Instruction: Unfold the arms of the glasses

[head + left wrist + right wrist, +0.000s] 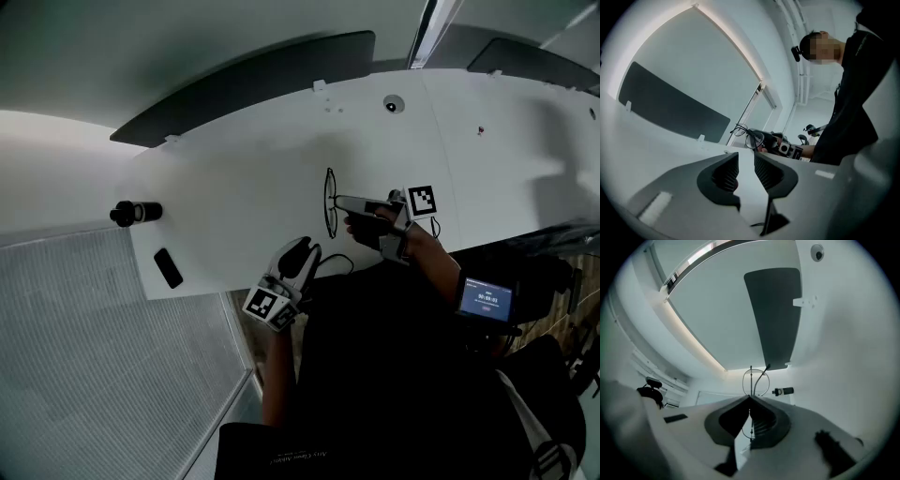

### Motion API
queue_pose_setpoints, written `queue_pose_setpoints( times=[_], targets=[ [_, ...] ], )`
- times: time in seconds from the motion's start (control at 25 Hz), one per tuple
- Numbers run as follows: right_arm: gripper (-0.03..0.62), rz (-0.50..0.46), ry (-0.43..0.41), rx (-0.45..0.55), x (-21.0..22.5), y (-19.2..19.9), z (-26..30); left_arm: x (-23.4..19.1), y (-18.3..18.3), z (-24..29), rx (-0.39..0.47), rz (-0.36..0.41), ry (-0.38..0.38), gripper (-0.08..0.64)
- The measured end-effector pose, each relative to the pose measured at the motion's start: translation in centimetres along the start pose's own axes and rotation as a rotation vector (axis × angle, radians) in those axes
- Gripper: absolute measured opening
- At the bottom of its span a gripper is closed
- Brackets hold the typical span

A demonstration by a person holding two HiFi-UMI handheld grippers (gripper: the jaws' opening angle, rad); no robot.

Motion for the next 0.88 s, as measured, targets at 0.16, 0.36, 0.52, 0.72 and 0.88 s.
queue_pose_setpoints(
  times=[0.16,0.36,0.52,0.72,0.88],
  targets=[
    [0.011,0.010,0.008,0.003,0.2,0.2,0.0,0.7,0.2,0.5,-0.082,0.083,0.024,0.092],
    [0.011,-0.007,0.005,-0.014,0.5,0.2,0.6,1.2,-0.2,1.0,-0.121,0.182,0.045,0.093],
    [0.011,0.009,0.002,-0.018,0.2,0.6,0.7,2.7,0.3,1.6,-0.189,0.357,0.039,0.108],
    [0.011,0.009,0.000,-0.018,0.2,0.7,0.6,3.1,0.7,2.1,-0.183,0.370,0.025,0.109],
    [0.011,0.017,-0.007,-0.021,0.0,0.7,0.5,3.2,0.8,2.0,-0.170,0.393,0.007,0.110]
  ],
)
Point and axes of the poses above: the fingertips, and each gripper's own axes: z forward along the fingers, x to its right, y out of its underside, the point moved 10 cm from there along -z, backward along the fingers, and after that the axes turned 10 degrees about x, right-handed, at the moved point
